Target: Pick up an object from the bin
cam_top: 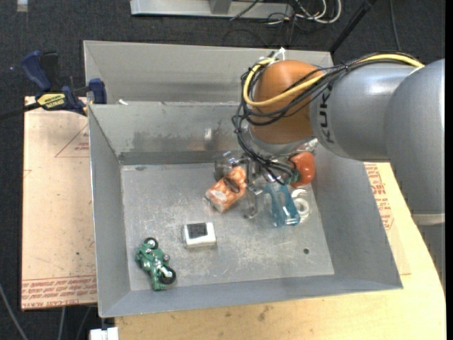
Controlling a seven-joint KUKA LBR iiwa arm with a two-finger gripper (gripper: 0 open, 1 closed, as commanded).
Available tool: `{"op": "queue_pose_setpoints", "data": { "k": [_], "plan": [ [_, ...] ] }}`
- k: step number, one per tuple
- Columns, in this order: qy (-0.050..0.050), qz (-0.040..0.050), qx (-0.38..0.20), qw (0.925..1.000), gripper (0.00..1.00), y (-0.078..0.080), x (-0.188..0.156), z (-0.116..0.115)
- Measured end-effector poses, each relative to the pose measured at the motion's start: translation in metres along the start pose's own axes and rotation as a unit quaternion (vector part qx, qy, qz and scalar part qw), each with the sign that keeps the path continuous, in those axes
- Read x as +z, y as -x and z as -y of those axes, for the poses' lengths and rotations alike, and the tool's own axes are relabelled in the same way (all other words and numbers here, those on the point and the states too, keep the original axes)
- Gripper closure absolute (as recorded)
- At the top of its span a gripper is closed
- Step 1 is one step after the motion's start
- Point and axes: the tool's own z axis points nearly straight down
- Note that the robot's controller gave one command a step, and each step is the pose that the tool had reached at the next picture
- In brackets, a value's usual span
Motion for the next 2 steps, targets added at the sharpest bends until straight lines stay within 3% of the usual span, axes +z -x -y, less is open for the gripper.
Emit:
{"op": "queue_pose_setpoints", "data": {
  "k": [1, 2],
  "plan": [
    [0.000, 0.0012, -0.013, 0.9999, 1.00, 0.0039, 0.0054, -0.0021],
    [0.000, 0.0006, -0.015, 0.9999, 1.00, 0.0040, 0.0042, -0.0024]
  ]
}}
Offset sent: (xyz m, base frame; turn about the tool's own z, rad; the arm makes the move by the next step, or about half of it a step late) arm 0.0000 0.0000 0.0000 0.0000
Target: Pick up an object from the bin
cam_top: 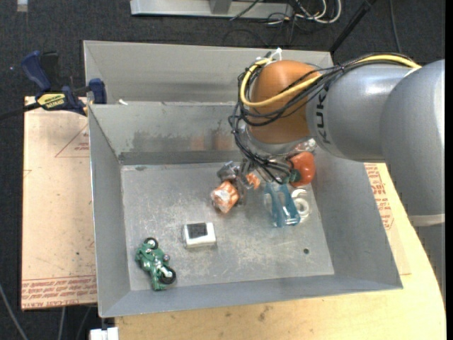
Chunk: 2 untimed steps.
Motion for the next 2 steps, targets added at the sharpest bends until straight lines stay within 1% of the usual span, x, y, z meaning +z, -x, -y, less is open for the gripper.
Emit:
{"op": "queue_pose_setpoints", "data": {
  "k": [2],
  "plan": [
    [0.000, -0.0002, 0.001, 1.0000, 1.00, 0.0003, -0.0007, -0.0001]
  ]
}}
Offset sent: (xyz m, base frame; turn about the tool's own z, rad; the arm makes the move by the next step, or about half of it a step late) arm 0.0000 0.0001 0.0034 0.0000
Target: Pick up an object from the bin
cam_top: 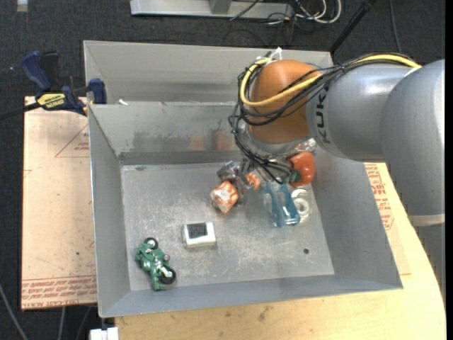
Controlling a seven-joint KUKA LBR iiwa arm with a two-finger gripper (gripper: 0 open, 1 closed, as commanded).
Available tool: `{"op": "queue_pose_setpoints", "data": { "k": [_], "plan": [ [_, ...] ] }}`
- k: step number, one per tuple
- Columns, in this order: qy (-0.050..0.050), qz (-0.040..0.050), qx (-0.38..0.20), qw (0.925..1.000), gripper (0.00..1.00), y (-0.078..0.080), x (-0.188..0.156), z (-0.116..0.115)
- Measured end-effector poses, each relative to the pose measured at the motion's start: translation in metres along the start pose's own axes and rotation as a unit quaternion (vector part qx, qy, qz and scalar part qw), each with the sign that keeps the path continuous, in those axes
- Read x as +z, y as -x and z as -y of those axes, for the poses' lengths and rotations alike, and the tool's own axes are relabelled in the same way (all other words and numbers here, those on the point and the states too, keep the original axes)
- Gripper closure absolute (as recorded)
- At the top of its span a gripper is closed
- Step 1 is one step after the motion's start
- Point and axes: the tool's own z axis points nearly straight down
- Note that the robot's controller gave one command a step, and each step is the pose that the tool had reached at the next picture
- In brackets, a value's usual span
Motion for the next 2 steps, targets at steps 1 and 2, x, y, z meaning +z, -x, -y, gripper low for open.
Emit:
{"op": "queue_pose_setpoints", "data": {
  "k": [1, 2],
  "plan": [
    [0.001, -0.0015, 0.000, 1.0000, 1.00, -0.001, -0.003, 0.000],
    [0.002, -0.0052, 0.000, 1.0000, 1.00, -0.002, -0.019, -0.002]
  ]
}}
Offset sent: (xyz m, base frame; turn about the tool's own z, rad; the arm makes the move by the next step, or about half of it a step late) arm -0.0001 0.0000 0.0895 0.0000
